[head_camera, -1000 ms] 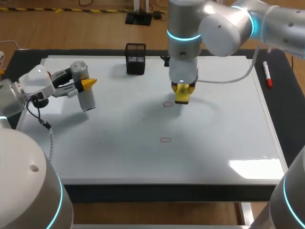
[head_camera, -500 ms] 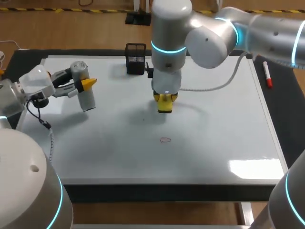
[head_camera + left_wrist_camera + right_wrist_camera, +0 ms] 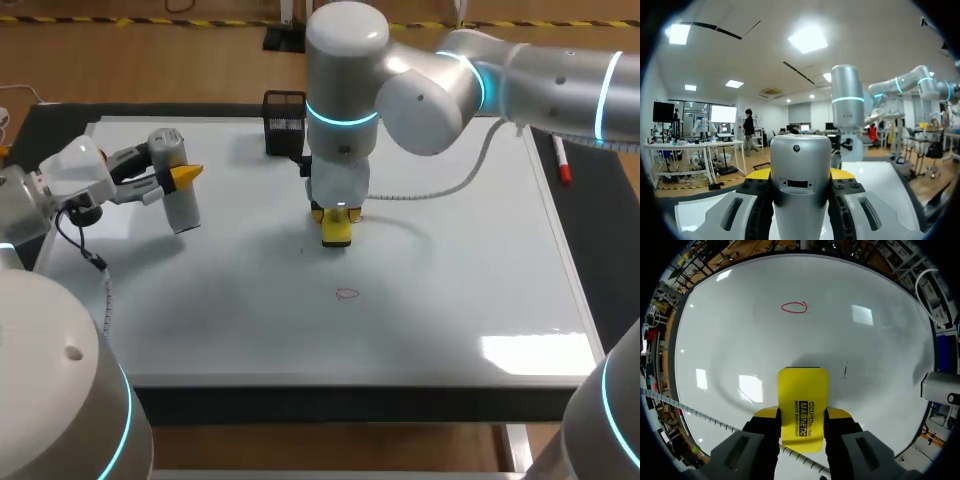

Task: Pick up the inspection probe, press it on each red-marked spot on the whiteboard one by one, put down the probe, pick up the eraser, and wipe off all the red marks.

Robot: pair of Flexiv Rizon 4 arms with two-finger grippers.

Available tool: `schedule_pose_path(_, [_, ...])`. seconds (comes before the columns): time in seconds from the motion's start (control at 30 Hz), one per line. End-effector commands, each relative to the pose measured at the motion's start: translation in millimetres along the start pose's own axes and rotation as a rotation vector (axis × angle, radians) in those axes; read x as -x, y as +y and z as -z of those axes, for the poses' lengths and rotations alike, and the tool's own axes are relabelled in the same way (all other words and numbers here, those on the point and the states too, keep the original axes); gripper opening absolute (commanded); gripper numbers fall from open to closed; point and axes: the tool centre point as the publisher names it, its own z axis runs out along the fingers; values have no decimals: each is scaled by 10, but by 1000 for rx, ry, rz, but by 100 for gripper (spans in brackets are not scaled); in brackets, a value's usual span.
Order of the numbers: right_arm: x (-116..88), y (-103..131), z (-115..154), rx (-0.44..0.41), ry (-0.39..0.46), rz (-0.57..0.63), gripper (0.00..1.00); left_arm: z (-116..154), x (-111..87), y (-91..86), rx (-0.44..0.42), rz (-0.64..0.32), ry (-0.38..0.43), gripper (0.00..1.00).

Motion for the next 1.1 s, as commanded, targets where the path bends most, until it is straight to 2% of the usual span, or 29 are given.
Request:
schedule_pose_path(0.03, [42,-55,-58,8,9,3,0,2,-4,-9,0,-1,0,0])
schedule_pose_path(0.23, [8,-102,-139,10,39,4,0,2,-4,-9,0,-1,0,0])
schedule_pose_path(0.53, [-130,-155,-176,18,37,-22,0,2,-4,-9,0,-1,0,0])
schedule_pose_path(1.1, [-651,-262,-187,13,81,-120,0,2,-4,-9,0,-1,0,0])
